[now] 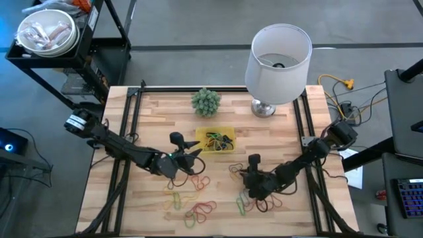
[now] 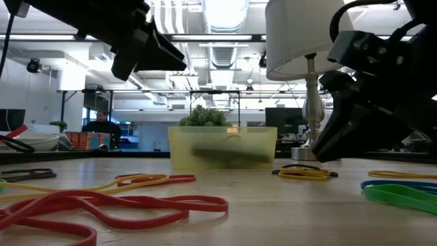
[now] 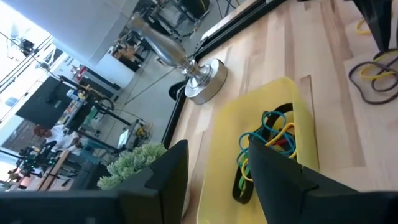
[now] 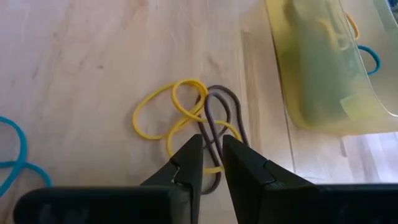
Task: Pick and place rubber bands into bin
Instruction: Put the purple rubber band into the yellow bin
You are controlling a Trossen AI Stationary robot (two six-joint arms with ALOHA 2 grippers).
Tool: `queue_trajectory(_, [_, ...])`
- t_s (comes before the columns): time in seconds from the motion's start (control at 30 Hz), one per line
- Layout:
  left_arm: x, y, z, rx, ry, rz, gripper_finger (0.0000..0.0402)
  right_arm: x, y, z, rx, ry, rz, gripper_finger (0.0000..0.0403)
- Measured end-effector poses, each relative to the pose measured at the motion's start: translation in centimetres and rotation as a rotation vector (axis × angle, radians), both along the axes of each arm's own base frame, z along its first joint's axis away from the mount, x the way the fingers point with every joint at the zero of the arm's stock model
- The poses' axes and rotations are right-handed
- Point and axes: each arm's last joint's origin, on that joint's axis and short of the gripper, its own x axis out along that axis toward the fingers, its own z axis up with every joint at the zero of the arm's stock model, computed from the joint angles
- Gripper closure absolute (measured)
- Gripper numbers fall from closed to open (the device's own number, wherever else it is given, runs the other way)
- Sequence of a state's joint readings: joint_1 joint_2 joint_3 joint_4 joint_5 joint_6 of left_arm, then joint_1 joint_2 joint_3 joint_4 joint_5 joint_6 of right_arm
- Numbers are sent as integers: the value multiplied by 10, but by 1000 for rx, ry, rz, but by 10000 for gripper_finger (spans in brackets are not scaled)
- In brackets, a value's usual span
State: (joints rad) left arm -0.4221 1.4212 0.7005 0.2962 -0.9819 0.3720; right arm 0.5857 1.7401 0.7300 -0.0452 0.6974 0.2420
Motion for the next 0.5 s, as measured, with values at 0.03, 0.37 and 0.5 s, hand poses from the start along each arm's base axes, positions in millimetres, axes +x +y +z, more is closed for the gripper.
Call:
queue_trajectory(0.03, [0, 0, 0, 0, 1, -1, 249, 0, 0, 0, 0, 1, -1, 346])
queue_trajectory(0.37, [0, -1, 0, 0, -1, -2, 249, 11, -10, -12, 14, 50, 8, 346])
queue_trajectory(0.5, [0, -1, 0, 1, 1, -2, 249, 12, -12, -13, 20, 51, -5, 346])
